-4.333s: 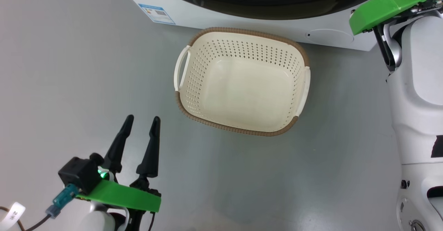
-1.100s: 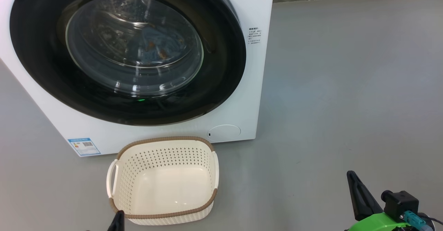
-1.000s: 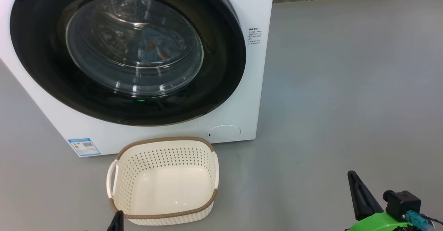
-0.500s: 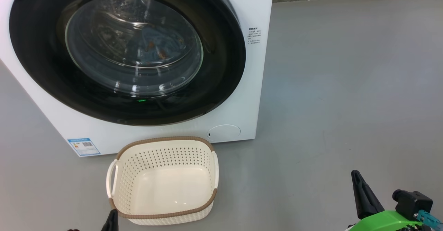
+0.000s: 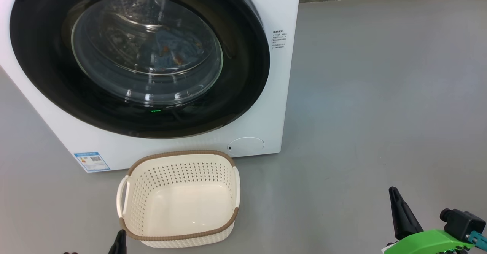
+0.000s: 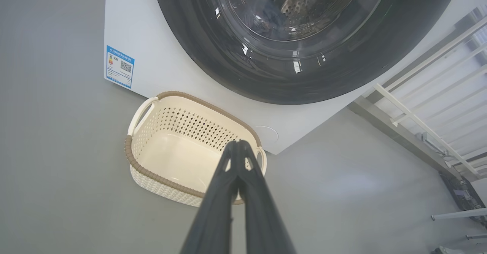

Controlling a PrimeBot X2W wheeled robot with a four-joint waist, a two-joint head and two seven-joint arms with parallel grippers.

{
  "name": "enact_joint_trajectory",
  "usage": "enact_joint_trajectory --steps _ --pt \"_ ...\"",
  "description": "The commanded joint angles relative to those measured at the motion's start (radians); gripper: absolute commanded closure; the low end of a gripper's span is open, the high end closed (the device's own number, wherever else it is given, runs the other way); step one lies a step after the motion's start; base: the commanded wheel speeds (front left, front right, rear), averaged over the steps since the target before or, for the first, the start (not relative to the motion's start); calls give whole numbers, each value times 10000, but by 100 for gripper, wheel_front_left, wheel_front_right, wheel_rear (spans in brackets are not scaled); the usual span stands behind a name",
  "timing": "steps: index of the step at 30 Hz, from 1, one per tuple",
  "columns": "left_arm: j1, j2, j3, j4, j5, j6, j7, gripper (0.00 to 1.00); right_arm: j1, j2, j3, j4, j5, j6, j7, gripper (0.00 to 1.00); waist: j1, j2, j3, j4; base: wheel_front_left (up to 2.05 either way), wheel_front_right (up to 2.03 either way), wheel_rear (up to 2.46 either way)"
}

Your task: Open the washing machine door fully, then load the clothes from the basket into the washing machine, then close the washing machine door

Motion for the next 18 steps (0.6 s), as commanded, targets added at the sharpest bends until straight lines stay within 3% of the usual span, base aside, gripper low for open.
enact_joint_trajectory --steps 1,18 --pt "-467 78 207 -286 -210 -5 29 100 -340 -86 11 -278 245 -18 50 100 -1 -1 0 0 0 0 0" --pt "-704 18 535 -380 -1960 -8 555 100 -451 -105 10 -295 2452 -27 581 100 -1 -1 -1 -13 0 0 0"
